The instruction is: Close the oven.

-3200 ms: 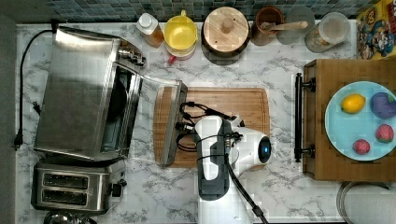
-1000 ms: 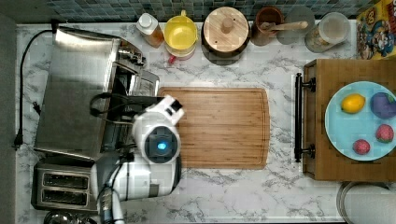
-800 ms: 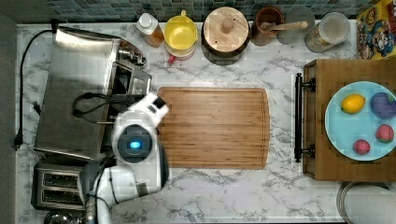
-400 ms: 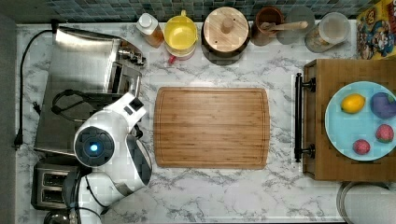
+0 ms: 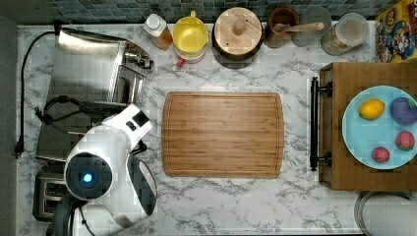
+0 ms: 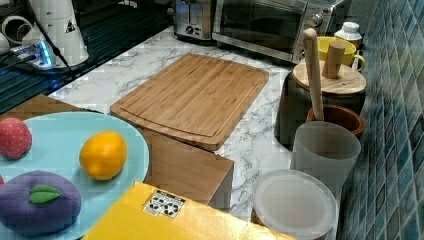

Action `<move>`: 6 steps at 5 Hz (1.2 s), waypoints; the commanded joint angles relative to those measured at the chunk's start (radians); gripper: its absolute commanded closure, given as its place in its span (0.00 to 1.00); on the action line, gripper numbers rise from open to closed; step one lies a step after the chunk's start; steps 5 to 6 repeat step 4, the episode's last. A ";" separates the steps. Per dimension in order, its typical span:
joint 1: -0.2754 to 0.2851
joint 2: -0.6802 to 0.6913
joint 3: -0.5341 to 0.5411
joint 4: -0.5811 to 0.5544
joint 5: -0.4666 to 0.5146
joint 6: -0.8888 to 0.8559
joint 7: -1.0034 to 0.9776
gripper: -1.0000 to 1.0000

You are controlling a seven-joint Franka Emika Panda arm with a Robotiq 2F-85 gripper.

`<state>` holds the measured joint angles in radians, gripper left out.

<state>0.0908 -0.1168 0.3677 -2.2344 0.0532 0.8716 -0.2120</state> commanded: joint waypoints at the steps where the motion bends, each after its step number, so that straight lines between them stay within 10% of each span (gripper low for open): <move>1: -0.010 0.022 0.114 0.243 -0.170 -0.237 0.170 1.00; 6: -0.057 0.020 0.159 0.243 -0.164 -0.236 0.166 1.00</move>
